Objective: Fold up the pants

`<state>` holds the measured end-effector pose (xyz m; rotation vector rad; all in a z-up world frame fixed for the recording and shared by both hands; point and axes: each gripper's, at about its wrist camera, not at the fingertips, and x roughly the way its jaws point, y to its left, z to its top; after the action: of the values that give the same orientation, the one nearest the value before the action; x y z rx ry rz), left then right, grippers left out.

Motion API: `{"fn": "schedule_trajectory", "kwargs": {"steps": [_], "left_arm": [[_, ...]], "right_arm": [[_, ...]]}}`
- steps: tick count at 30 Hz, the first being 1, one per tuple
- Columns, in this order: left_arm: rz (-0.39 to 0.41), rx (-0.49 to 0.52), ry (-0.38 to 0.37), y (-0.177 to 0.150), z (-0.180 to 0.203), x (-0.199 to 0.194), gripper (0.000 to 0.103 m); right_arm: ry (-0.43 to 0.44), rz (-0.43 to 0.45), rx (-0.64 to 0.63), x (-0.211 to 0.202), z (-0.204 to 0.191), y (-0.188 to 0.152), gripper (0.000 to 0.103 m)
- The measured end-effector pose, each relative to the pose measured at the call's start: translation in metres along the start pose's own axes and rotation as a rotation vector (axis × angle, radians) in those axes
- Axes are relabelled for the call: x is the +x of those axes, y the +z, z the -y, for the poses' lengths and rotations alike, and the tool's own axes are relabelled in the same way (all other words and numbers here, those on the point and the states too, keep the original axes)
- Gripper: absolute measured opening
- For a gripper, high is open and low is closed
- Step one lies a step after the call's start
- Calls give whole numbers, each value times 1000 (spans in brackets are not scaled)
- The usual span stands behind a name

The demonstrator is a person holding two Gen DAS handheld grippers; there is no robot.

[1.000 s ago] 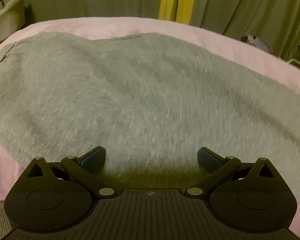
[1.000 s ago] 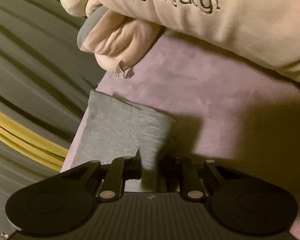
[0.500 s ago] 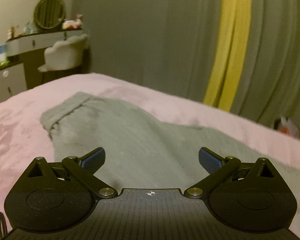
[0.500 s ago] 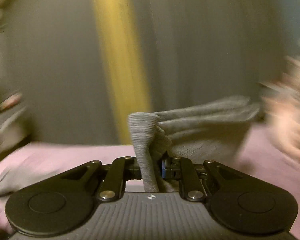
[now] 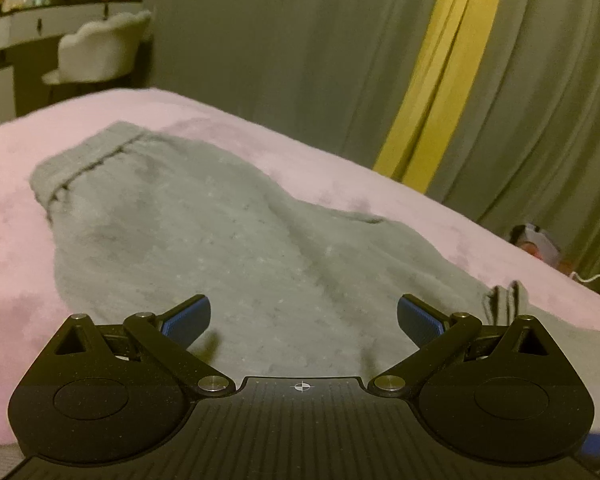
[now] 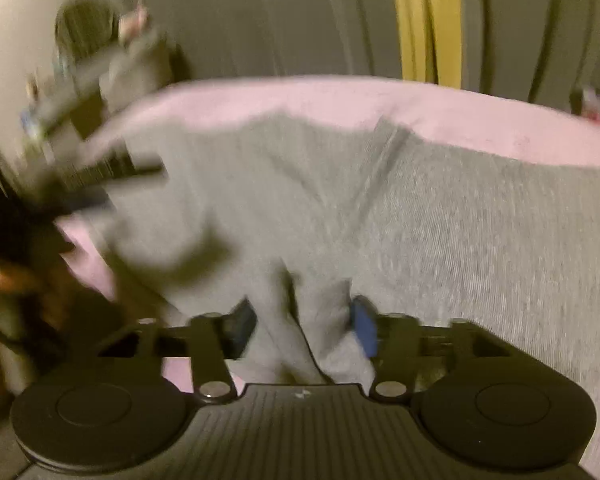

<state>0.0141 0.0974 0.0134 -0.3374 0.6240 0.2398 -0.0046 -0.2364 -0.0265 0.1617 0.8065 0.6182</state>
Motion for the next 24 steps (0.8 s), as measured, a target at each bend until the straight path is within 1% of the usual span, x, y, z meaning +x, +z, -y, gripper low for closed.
{"fn": "schedule_trajectory", "kwargs": {"steps": [1, 2, 3, 4, 5, 6, 7, 8, 9, 10, 11, 13, 14, 16, 17, 18, 19, 20, 21, 22, 23, 24], "left_arm": [[-2, -5, -9, -1, -1, 0, 103], [-3, -6, -16, -1, -1, 0, 103], [-2, -5, -26, -1, -1, -1, 103], [-1, -3, -37, -2, 0, -2, 103], [-4, -1, -47, -2, 0, -2, 103], [-11, 3, -60, -1, 1, -1, 103], [-21, 11, -72, -2, 3, 0, 103], [-30, 19, -81, -2, 5, 1, 103], [-39, 30, -91, -3, 7, 1, 103], [-46, 43, -101, -4, 9, 2, 103], [-55, 55, -111, -5, 11, 2, 103], [-71, 79, -128, -8, 15, 3, 103], [-79, 91, -135, -9, 18, 3, 103], [-98, 117, -147, -12, 25, 3, 103], [-116, 129, -161, -14, 29, 4, 103], [-141, 138, -187, -18, 34, 5, 103], [-163, 150, -212, -22, 40, 6, 103], [-185, 176, -231, -26, 48, 7, 103], [-206, 214, -244, -30, 57, 9, 103], [-220, 255, -252, -35, 68, 9, 103], [-229, 290, -264, -38, 76, 9, 103], [-238, 327, -283, -42, 84, 9, 103]], "right_arm": [[45, 52, 56, -11, 4, 3, 68], [75, 105, 116, -23, 12, 4, 77], [89, 157, 183, -31, 23, 6, 84], [86, 210, 269, -40, 36, 5, 84], [69, 239, 344, -46, 47, 3, 84], [43, 243, 423, -48, 60, 0, 84], [4, 214, 504, -45, 74, -4, 84], [-59, 162, 556, -40, 84, -9, 84], [-163, 80, 589, -30, 91, -13, 78], [-253, 2, 580, -22, 97, -17, 73], [-264, -1, 552, -20, 97, -19, 73], [-254, 56, 557, -27, 93, -16, 82], [-280, 76, 559, -33, 94, -15, 85], [-392, 118, 510, -47, 95, -6, 87], [-433, 130, 474, -55, 94, -5, 91], [-468, 128, 440, -59, 93, -5, 95], [-496, 110, 416, -63, 95, -9, 97], [-519, 79, 409, -61, 96, -10, 99], [-555, 20, 417, -56, 99, -14, 99], [-592, -63, 435, -43, 103, -17, 99], [-619, -166, 456, -28, 110, -19, 99], [-612, -225, 473, -18, 115, -20, 99]]}}
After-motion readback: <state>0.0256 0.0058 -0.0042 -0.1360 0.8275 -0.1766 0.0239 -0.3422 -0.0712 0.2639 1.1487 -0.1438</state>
